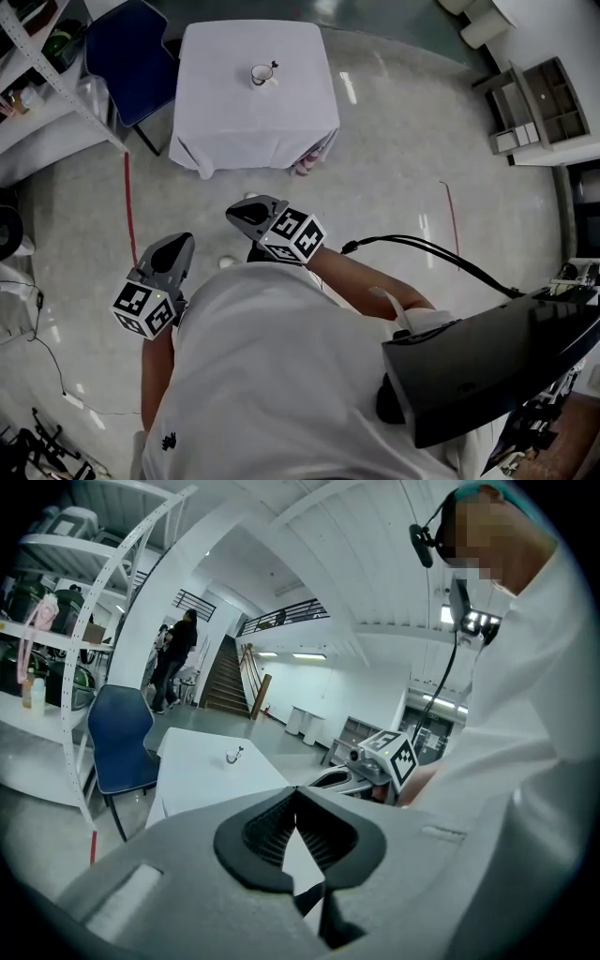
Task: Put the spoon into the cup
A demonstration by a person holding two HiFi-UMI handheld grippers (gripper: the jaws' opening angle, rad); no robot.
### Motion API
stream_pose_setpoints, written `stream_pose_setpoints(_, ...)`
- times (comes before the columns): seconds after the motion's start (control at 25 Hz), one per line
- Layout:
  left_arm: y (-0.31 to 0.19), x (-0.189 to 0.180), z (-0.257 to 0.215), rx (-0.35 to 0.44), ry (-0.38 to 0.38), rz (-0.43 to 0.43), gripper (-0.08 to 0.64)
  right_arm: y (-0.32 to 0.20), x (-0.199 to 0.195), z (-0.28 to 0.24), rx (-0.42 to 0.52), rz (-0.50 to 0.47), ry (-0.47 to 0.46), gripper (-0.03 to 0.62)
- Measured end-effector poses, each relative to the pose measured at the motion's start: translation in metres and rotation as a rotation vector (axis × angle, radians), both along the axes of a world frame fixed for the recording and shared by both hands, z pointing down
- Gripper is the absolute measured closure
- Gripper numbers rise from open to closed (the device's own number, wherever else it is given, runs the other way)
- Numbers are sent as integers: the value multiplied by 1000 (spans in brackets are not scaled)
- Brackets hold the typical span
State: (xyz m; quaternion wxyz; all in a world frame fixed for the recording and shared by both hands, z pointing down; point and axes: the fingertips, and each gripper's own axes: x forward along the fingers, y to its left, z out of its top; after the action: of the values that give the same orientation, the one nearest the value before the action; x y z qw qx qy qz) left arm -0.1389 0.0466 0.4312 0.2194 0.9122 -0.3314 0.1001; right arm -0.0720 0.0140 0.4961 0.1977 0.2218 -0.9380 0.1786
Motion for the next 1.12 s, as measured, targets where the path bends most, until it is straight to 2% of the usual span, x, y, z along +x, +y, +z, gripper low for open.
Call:
stream_pose_setpoints(0.88, -6, -12, -2, -5, -1, -11, 548, -6, -16, -8, 9, -47, 14, 584)
stream_pose_setpoints(1.12, -5, -13, -5, 14, -5, -17, 548, -5, -15, -10, 26, -53, 19, 584)
